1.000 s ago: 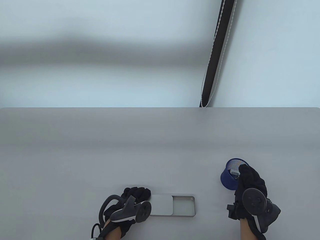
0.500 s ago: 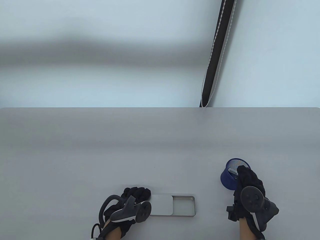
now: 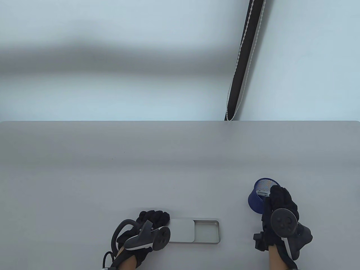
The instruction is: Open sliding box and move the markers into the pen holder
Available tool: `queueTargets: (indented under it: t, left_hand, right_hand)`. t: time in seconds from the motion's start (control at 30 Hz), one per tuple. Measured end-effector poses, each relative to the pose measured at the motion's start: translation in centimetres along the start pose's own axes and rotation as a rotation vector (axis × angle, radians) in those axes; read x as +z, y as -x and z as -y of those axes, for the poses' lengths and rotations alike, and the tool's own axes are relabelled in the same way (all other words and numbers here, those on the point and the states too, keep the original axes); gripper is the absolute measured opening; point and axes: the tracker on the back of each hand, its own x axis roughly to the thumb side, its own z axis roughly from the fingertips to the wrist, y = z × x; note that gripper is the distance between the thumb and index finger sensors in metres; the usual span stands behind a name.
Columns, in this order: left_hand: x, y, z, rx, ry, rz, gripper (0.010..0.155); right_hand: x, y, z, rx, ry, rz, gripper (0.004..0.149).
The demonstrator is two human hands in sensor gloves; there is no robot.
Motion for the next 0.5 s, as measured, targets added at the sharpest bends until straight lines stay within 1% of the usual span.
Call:
queueTargets:
  t: [0.07,0.17,0.5]
  left_hand:
    - [0.0,0.0,0.0,0.0,0.0,0.0,0.076]
    - [0.0,0.0,0.0,0.0,0.0,0.0,0.076]
    - [0.0,0.0,0.0,0.0,0.0,0.0,0.076]
  right_hand:
    - [0.1,-0.4,0.2,0.012,0.004,0.02,0.058]
    - [0.3,-1.3,0.7,-0.005,0.022,0.056,0.061]
    - [1.3,-4.7,1.9,-0.056,0.023,0.16,0.065]
